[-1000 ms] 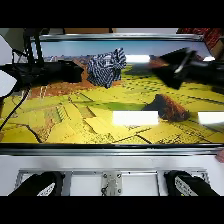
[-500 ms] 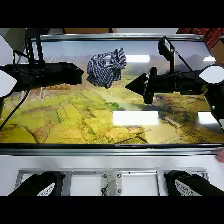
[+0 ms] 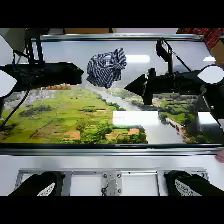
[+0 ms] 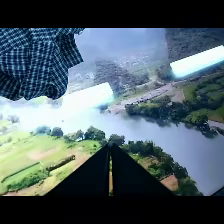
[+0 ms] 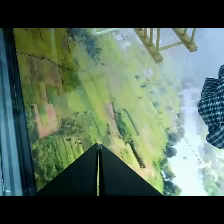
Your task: Fold the clothes and pants, and hang the long-sleeved shirts on hangers.
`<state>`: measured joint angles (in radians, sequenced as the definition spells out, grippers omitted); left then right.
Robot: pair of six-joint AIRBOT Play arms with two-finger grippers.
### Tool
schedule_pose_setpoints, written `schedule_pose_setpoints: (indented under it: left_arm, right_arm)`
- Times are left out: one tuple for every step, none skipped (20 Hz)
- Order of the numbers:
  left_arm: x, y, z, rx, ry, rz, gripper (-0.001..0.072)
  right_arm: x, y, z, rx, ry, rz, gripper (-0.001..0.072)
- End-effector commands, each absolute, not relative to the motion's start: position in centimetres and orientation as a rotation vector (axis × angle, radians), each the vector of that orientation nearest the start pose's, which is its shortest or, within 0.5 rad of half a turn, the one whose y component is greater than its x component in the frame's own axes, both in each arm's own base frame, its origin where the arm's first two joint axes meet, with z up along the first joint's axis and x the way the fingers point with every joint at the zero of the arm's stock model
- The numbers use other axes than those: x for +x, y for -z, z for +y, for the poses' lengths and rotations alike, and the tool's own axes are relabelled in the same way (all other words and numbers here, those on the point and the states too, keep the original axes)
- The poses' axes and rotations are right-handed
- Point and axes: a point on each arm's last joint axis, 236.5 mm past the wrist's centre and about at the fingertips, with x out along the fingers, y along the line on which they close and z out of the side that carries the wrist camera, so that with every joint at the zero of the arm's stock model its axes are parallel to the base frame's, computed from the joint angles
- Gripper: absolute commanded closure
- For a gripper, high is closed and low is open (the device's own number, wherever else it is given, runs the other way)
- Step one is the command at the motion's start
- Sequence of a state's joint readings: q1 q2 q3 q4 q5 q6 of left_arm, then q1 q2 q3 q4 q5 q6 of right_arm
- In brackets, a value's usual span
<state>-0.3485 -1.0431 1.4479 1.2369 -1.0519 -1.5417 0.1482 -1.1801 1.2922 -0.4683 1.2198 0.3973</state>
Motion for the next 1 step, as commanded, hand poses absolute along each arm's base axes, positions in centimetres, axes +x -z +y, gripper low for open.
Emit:
schedule_pose_setpoints:
  left_arm:
    - [36.51,-24.96,-20.47,-0.113,0.571,0.674,0.0691]
  right_arm:
    - [34.56,-21.2,25.23,-0.156,-1.245,0.407,0.0688]
